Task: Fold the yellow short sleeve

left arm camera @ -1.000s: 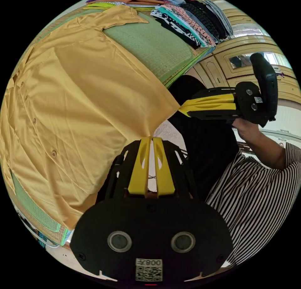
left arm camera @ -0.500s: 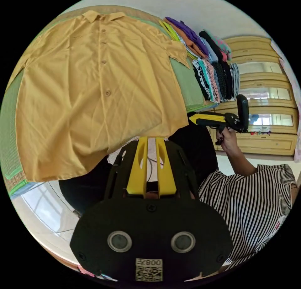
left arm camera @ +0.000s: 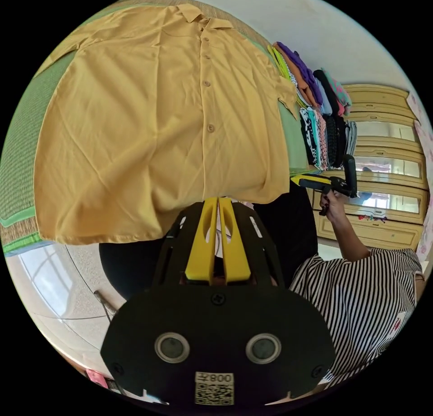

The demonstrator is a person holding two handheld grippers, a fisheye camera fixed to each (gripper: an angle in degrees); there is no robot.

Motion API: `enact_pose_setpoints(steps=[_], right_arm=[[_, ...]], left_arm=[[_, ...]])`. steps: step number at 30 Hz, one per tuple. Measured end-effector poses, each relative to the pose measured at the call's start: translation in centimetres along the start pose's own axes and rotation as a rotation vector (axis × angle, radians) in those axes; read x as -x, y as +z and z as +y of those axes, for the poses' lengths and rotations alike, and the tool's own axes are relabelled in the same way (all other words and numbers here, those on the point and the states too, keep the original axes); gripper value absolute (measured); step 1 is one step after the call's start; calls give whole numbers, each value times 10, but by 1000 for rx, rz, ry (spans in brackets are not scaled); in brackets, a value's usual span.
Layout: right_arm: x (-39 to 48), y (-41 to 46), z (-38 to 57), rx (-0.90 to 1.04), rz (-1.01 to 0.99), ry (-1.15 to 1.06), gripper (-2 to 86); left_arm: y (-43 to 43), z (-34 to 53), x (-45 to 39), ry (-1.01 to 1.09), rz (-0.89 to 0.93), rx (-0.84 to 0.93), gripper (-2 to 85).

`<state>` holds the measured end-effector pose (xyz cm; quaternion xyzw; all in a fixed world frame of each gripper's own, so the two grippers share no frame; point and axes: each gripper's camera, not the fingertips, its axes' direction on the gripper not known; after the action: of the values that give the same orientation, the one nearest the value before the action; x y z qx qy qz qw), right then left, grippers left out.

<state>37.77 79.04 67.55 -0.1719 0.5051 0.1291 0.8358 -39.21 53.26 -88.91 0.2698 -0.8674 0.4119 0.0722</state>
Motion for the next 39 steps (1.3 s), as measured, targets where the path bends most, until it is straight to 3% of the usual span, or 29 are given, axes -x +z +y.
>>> enact_pose_setpoints(steps=[6,13,18,22,29,32,39], right_arm=[[18,26,-41,55,28,-79,1],[-22,18,-38,113,14,-66,0],[-33,6,-36,125,-10,-42,0],[-39,-24,-48,17,-45,-24,1],[-59,-37,-137,-93,81,-9,1],[-78,-23,-162,-51,171,26,1],[-115,-32,-146,-90,56,80,1]], left_arm=[[1,-13,33,-60,60,45,3],[-11,-16,43,-34,13,111,3],[-50,-22,50,6,82,14,3],[-86,-29,72,-31,54,-88,3],[-134,-43,139,-266,-180,-200,4],[-141,-39,156,-285,-106,-240,3],[-161,-45,152,-304,-133,-321,3]])
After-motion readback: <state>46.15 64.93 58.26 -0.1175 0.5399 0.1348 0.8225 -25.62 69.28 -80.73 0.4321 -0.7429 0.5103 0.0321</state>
